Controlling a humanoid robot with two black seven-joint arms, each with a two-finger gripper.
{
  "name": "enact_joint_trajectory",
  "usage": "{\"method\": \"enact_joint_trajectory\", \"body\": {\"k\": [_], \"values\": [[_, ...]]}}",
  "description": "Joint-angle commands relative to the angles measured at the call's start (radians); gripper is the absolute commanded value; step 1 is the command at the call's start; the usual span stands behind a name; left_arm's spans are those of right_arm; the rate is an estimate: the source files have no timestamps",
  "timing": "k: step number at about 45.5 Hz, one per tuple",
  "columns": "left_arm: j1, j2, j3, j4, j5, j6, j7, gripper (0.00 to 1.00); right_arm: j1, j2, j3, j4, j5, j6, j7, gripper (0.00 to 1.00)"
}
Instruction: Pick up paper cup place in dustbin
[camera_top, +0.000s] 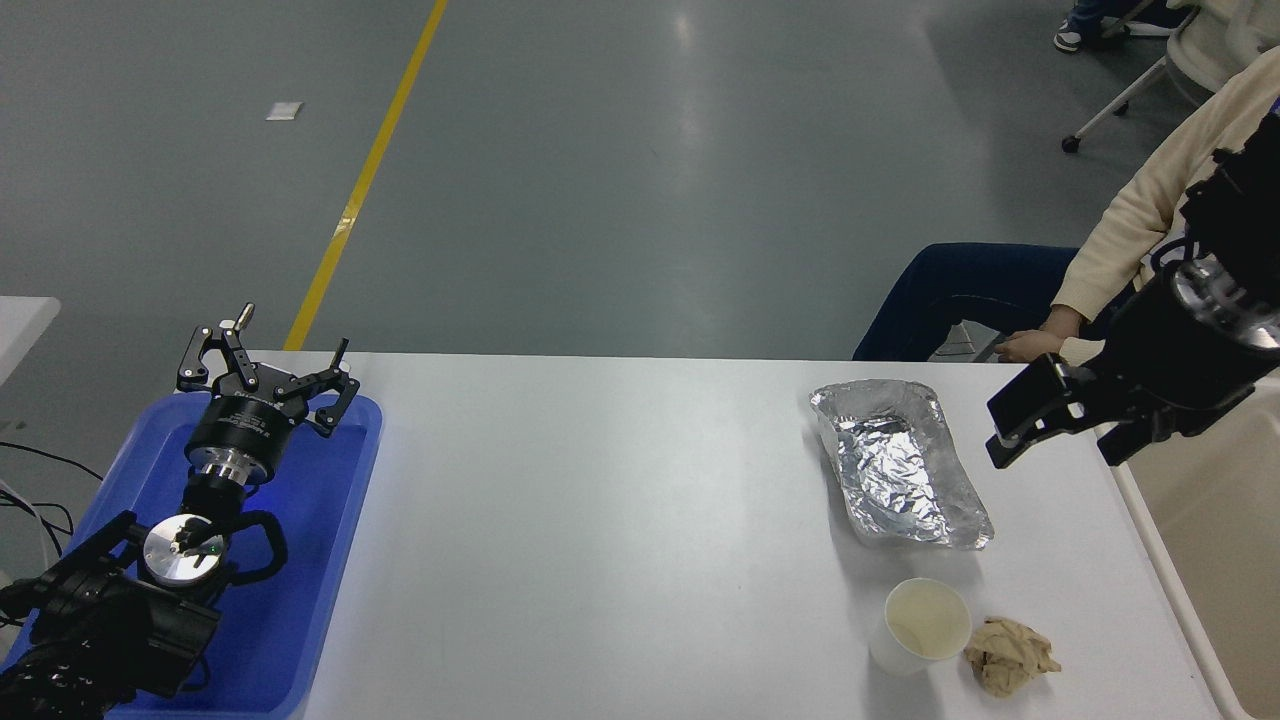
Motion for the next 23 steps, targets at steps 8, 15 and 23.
{"method": "enact_joint_trajectory", "body": {"k": [8, 15, 23], "values": [[0.001, 0.000, -0.001, 0.000, 0.000, 0.000, 0.000, 1.00, -0.316, 0.107, 0.012, -0.074, 0.026, -0.266, -0.004, 0.88], [0.001, 0.000, 0.001, 0.000, 0.000, 0.000, 0.000, 1.00, -0.404, 0.146, 0.012, -0.117, 0.032, -0.375, -0.018, 0.88], [0.001, 0.000, 0.001, 0.000, 0.000, 0.000, 0.000, 1.00, -0.511, 0.201, 0.026, -0.135, 0.017, -0.470, -0.061, 0.88]]}}
